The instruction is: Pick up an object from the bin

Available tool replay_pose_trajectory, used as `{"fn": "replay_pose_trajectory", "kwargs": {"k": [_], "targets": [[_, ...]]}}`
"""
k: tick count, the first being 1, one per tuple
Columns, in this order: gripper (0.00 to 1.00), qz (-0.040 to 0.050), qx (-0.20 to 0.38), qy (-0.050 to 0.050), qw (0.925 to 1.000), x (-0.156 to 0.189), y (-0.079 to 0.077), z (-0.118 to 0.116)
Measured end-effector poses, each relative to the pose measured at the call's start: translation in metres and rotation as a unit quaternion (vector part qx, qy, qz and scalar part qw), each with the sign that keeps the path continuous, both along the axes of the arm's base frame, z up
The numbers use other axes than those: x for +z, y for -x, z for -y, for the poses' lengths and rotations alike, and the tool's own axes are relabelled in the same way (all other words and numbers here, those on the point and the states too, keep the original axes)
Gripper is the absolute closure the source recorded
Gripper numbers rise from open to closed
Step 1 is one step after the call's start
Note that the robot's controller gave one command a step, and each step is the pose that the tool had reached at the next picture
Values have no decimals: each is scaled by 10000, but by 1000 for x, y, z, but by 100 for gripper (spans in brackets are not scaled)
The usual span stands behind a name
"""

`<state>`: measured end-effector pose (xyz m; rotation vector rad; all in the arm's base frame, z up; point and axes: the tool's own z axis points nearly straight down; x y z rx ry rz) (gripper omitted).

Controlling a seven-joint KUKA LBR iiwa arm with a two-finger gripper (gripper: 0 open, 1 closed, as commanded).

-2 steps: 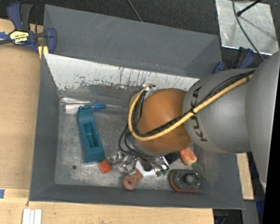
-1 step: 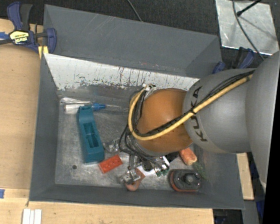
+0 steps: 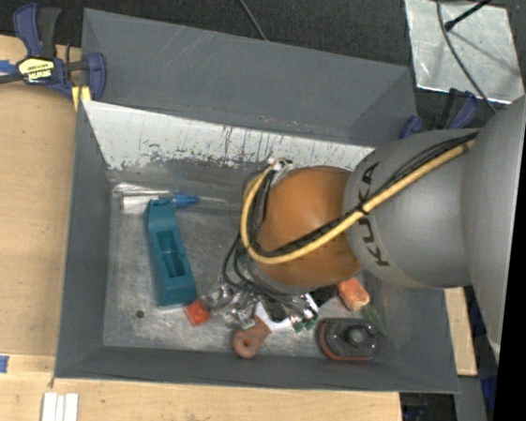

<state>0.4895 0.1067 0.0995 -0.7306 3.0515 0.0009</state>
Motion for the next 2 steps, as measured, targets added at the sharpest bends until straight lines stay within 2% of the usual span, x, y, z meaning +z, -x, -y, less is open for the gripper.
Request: {"fn": "replay_pose_trajectory", "kwargs": {"k": [1, 2], "targets": [[0, 0, -4, 2, 10000, 0, 0, 0], [0, 0, -5, 2, 10000, 0, 0, 0]]}}
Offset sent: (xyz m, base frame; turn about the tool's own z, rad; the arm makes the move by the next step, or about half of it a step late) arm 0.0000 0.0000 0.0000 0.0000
